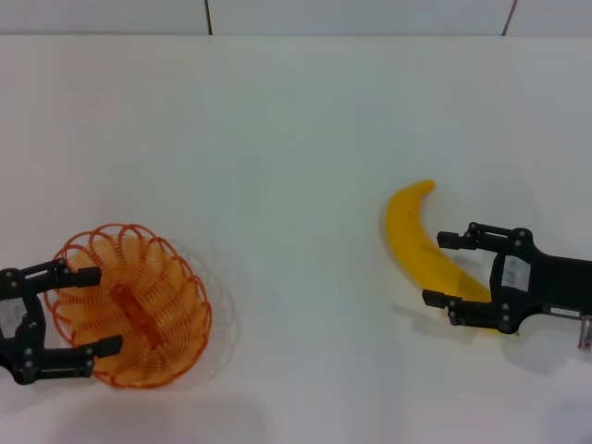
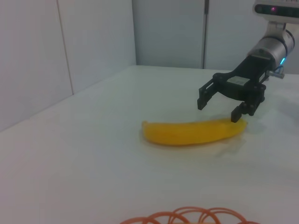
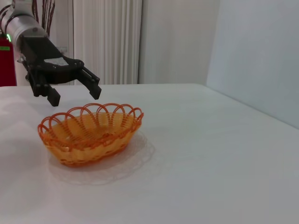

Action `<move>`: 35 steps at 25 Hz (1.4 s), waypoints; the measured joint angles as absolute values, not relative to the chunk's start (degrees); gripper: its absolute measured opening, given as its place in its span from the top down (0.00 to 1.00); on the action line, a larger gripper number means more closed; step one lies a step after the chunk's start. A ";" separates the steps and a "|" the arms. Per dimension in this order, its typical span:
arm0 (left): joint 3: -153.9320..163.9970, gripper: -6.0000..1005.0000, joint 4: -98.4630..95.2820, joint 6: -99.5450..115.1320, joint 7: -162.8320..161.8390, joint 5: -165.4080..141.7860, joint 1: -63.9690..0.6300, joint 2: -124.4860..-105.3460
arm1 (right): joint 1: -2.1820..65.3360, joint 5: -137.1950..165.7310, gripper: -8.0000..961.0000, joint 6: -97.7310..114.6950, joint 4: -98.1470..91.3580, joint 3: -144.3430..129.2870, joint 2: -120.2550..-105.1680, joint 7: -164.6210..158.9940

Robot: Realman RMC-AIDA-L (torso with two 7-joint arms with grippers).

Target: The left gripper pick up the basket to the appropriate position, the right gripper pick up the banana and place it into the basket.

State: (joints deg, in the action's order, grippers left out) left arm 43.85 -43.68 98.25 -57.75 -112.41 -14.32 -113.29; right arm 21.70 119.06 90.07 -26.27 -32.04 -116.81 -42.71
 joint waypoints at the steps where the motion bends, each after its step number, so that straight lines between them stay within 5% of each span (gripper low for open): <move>1: 43.85 0.13 -43.68 98.25 -57.75 -112.41 -14.32 -113.29 | 21.72 119.06 0.21 90.06 -26.27 -32.06 -116.81 -42.71; 20: 43.19 0.18 -43.68 98.38 -58.50 -111.50 -14.78 -113.29 | 21.80 119.06 0.22 89.99 -26.27 -31.99 -116.81 -42.71; 25: 40.07 0.19 -49.24 98.51 -77.35 -108.08 -19.79 -113.96 | 21.96 119.03 0.22 89.99 -26.28 -31.99 -116.76 -42.72; 29: 40.92 0.20 -57.77 98.28 -98.51 -116.27 -26.49 -112.73 | 22.86 119.03 0.22 89.99 -26.28 -32.02 -116.74 -42.89; 35: 46.53 0.22 -62.90 99.06 -113.79 -138.64 -38.53 -108.50 | 25.18 119.24 0.22 90.44 -26.28 -32.32 -116.72 -43.29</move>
